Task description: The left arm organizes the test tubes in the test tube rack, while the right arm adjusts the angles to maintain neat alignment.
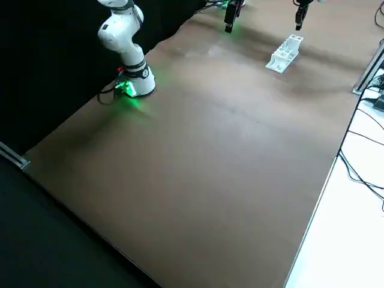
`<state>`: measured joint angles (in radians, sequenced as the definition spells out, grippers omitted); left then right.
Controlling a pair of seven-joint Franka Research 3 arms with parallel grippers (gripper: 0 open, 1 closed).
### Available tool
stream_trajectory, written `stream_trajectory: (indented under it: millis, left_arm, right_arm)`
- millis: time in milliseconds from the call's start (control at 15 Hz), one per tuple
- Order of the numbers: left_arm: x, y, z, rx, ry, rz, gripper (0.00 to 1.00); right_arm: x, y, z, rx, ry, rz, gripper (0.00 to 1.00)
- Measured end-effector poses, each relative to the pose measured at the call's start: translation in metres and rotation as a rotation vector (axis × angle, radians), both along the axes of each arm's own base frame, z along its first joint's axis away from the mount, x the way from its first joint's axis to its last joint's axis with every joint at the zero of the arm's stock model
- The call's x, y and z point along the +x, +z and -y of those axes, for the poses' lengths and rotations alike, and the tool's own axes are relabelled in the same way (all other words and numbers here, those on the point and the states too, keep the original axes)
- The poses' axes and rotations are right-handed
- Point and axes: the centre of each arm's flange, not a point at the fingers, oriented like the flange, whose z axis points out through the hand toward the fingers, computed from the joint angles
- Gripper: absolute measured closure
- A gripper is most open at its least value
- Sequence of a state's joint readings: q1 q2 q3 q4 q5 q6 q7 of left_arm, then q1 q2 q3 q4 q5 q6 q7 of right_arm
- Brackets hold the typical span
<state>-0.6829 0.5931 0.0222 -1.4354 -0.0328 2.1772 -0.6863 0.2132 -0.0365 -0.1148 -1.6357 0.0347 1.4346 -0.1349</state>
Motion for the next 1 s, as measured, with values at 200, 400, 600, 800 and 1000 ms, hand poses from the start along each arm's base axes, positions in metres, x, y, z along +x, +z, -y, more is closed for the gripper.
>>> stream_trajectory:
  millis: [200,400,600,800,1000]
  left_arm:
    - [-0.0025,-0.0049,0.0036,0.006,-0.007,-0.003,0.79]
    - [-0.0041,-0.0089,0.0061,0.014,-0.016,-0.001,0.78]
    - [-0.004,-0.0088,0.0062,0.014,-0.016,0.001,0.76]
    - [-0.0037,-0.0084,0.0062,0.013,-0.016,0.003,0.61]
    - [0.0018,-0.0003,0.003,0.003,-0.008,0.021,0.35]
  right_arm:
    - [0.0,0.0,0.0,0.0,0.0,0.0,0.0]
    - [0.0,0.0,0.0001,0.0,0.0,0.0,0.0]
    - [0.0,0.0,0.0001,0.0,0.0,0.0,0.0]
    - [0.0,0.0,0.0001,0.0,0.0,0.0,0.0]
    - [0.0,0.0,0.0001,0.0,0.0,0.0,0.0]
